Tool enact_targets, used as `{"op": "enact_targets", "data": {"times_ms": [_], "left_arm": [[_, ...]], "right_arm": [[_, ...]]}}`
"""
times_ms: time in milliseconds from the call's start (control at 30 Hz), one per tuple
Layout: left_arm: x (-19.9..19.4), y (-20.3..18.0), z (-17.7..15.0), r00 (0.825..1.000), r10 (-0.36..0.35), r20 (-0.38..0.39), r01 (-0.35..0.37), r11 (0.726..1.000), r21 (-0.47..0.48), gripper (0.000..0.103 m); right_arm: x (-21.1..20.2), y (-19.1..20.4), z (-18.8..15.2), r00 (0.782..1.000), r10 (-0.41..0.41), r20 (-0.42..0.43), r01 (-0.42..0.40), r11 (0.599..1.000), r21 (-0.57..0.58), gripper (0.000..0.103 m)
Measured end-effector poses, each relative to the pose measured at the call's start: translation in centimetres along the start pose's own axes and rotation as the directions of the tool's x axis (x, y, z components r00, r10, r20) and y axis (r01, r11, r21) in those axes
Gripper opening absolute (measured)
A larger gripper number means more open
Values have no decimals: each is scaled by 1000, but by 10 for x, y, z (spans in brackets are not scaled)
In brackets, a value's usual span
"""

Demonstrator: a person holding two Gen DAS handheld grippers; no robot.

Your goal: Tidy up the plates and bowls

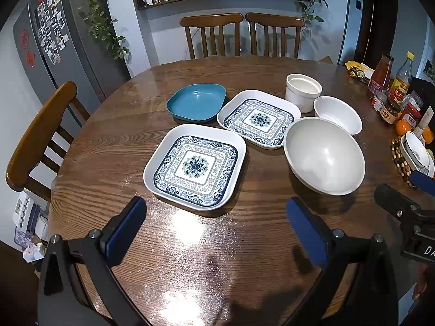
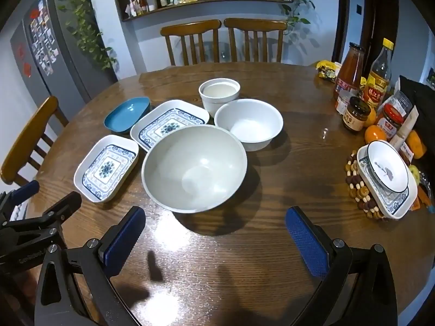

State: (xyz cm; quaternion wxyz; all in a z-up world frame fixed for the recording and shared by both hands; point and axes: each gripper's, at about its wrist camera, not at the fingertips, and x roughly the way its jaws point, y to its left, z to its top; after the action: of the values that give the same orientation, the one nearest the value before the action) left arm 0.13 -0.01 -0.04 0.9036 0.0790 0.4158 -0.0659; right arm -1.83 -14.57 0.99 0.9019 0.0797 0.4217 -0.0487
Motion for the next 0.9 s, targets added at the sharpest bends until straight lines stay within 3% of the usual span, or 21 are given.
{"op": "enact_targets", "data": {"times_ms": [900], "left_arm": [[-1, 2, 1, 1000, -10, 3, 10, 1000, -4, 102]], "right_arm": [[3, 6, -1, 1000, 10, -3, -10, 1000, -13, 103]]}}
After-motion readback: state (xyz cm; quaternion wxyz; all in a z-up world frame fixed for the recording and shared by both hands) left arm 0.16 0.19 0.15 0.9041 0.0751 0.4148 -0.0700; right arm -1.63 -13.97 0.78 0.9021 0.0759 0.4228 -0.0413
